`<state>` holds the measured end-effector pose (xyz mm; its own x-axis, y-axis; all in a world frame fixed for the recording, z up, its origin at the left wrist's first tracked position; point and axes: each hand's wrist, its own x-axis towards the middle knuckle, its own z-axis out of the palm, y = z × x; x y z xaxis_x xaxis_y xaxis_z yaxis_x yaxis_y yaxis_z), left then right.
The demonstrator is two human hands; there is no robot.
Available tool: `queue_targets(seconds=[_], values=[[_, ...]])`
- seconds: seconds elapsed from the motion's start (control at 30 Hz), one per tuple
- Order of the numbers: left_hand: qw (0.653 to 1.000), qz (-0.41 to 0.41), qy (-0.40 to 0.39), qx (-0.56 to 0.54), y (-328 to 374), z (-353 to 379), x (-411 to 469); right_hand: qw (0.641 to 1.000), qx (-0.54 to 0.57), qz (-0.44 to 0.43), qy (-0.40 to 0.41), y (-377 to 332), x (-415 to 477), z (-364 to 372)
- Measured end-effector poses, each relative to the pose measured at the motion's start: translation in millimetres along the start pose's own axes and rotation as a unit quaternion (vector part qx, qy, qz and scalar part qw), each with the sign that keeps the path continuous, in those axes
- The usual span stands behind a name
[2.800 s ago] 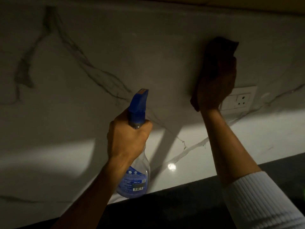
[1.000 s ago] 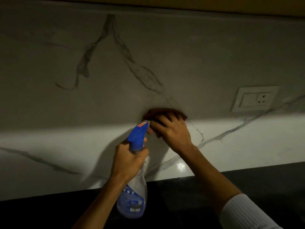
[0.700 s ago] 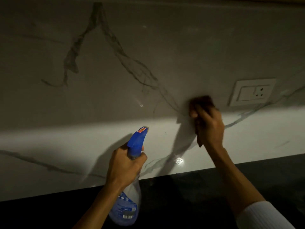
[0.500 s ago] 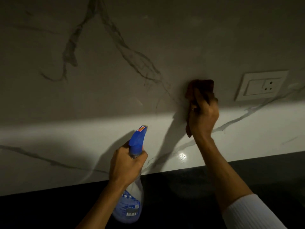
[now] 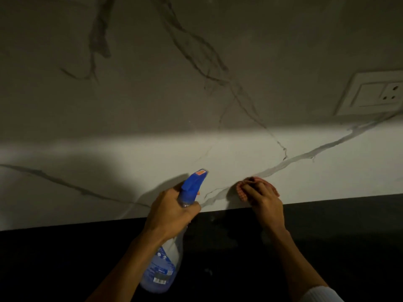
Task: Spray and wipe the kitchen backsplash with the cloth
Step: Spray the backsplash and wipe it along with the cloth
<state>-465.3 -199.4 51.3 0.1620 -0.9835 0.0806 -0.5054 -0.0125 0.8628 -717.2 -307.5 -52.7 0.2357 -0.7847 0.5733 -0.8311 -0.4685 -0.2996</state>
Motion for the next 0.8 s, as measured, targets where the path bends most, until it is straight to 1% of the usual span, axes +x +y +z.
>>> queue_targets(seconds=[0.07,0.1,0.17,0.23,0.33,0.5,0.6,0.7,0.73,0.77,0.8], values=[[1.000,-0.009,0.001,0.017,-6,1,-3,0.992,0.061,0.110,0.006,2,-13,11],[1.000,-0.014,0.005,0.024,-9,3,-5,0.986,0.076,0.146,0.009,0,-16,16],[0.999,-0.033,0.014,0.034,-15,5,-8,0.980,0.081,0.179,0.003,-7,-18,26],[0.998,-0.051,0.007,0.040,-20,5,-11,0.985,0.053,0.161,-0.037,-20,-18,34],[0.996,-0.070,-0.013,0.049,-23,-1,-15,0.981,0.004,0.142,-0.132,-45,-18,49],[0.996,-0.082,-0.013,0.034,-36,-16,-20,0.965,-0.063,0.143,-0.209,-88,-13,70],[0.997,-0.067,0.008,0.038,-37,-24,-22,0.954,-0.054,0.102,-0.277,-111,-3,76],[0.998,-0.055,0.033,0.017,-34,-34,-25,0.928,-0.017,0.047,-0.368,-128,9,73],[0.998,-0.050,0.049,0.009,-33,-38,-26,0.921,-0.013,0.030,-0.388,-133,11,71],[0.997,-0.043,0.070,0.002,-32,-43,-27,0.921,-0.010,0.015,-0.389,-137,13,68],[0.995,-0.035,0.094,-0.005,-31,-50,-29,0.928,-0.005,0.006,-0.372,-142,13,65]])
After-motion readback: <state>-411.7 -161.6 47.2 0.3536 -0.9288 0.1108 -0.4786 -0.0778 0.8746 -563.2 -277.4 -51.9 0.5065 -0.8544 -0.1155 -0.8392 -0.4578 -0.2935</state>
